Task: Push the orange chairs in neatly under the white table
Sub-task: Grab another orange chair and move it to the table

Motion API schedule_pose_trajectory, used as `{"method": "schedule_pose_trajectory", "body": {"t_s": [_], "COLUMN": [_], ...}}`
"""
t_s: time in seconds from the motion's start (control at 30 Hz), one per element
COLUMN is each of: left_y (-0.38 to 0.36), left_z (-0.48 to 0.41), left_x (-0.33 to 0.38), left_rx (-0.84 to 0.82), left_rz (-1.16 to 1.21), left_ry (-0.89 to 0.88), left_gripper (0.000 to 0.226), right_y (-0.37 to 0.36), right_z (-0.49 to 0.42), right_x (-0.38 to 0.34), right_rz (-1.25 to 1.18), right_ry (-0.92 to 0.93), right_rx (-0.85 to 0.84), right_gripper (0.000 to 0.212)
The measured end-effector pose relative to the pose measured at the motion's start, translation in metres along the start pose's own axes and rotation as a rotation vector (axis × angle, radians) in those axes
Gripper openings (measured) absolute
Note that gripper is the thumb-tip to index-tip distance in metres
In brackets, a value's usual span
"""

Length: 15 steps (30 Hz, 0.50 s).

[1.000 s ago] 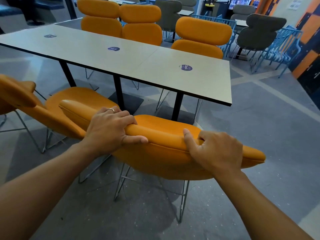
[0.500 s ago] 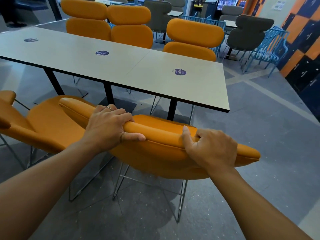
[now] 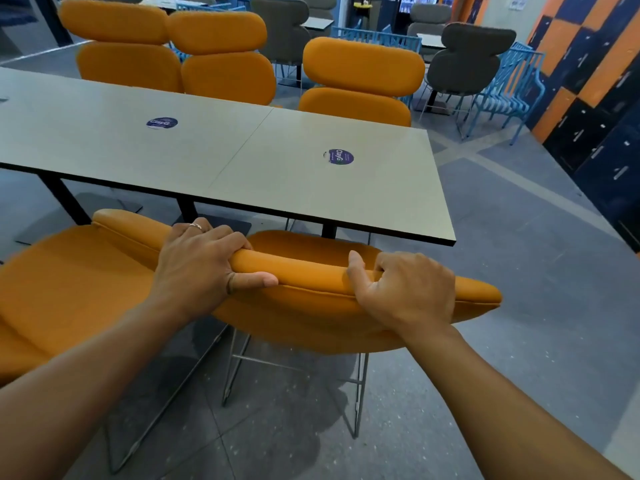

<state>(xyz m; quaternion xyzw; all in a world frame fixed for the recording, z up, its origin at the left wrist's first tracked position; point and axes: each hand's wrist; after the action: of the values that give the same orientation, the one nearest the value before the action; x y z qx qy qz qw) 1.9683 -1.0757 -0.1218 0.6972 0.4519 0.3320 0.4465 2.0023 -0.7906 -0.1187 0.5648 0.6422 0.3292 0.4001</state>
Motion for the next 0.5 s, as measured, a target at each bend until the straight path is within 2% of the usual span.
{"method": "schedule_pose_trajectory", "body": {"t_s": [0.5], "left_y": [-0.027], "left_z": [-0.08], "left_x": [-0.029], "left_rx": [-0.027], "left_rz": [0.029], "left_ry": [0.02], "left_gripper": [0.085], "right_y": [-0.035], "right_z": [-0.08], "right_x": [0.002], "right_rz": [0.067], "right_ry": [0.006], "right_rx": [-0.041], "right_gripper": [0.07]}}
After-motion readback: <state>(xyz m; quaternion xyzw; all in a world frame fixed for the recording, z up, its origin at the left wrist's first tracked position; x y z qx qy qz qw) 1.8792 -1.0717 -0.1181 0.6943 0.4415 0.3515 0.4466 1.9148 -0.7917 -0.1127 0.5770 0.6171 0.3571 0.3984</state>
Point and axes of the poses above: each hand's wrist, its own z-axis away from the middle knuckle, its own y-axis out of the back of the hand, x = y × z, and after that the axes turned 2 degrees about z, right-handed
